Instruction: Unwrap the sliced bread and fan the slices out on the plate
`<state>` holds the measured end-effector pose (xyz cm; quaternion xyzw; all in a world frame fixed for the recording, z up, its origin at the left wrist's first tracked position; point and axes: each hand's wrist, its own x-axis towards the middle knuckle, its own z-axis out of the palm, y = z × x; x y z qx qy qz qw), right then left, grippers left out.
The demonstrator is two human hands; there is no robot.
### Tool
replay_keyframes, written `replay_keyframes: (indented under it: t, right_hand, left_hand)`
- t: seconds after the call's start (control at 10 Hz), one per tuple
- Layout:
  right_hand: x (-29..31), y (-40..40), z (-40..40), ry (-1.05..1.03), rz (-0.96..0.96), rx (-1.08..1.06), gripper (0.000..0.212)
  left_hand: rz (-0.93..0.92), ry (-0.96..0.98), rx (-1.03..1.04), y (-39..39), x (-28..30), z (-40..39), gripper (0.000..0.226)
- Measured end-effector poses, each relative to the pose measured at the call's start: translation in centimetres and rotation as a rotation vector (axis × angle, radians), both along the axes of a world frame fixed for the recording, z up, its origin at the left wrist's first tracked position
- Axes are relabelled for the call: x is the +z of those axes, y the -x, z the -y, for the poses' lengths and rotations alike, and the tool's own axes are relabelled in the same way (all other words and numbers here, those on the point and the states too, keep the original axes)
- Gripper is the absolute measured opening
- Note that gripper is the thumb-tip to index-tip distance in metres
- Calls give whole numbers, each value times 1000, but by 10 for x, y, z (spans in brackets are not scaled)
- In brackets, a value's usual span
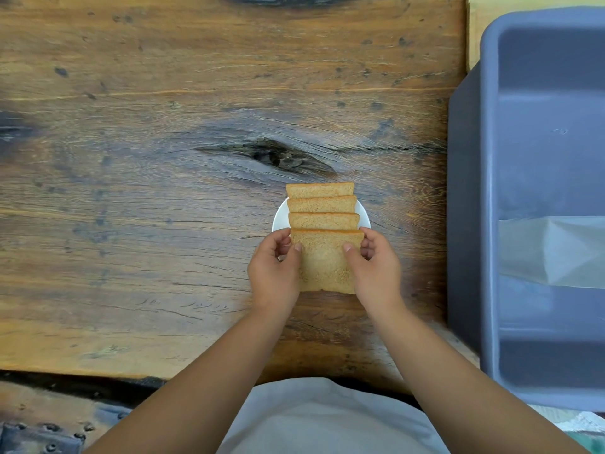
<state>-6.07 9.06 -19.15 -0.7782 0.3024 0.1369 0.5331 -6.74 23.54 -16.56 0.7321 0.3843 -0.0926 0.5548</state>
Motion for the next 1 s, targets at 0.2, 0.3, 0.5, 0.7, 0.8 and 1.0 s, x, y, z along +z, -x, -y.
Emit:
replay_keyframes:
  t: [0.2,0.3,0.5,0.7,0.8,1.0]
  right_hand:
    - [3,1,-1,-17,9,-4,18]
    - [5,1,-1,-37,30,10,15]
    - [8,-6,1,-72,53,19,12]
    - [4,-2,1,-89,10,-41,28]
    - [8,2,2,-54,-27,-33,46]
    - [24,11,12,42,-33,72,57]
  left_hand:
    - [-7,22,-12,3,0,1,21]
    - [-1,20,-8,4,1,2,22]
    - [27,26,-9,2,1,3,20]
    - [-8,20,-26,2,-3,0,31]
    - [-24,-33,-53,8,-4,-2,42]
    - [113,-76,-246,14,22,-11,39]
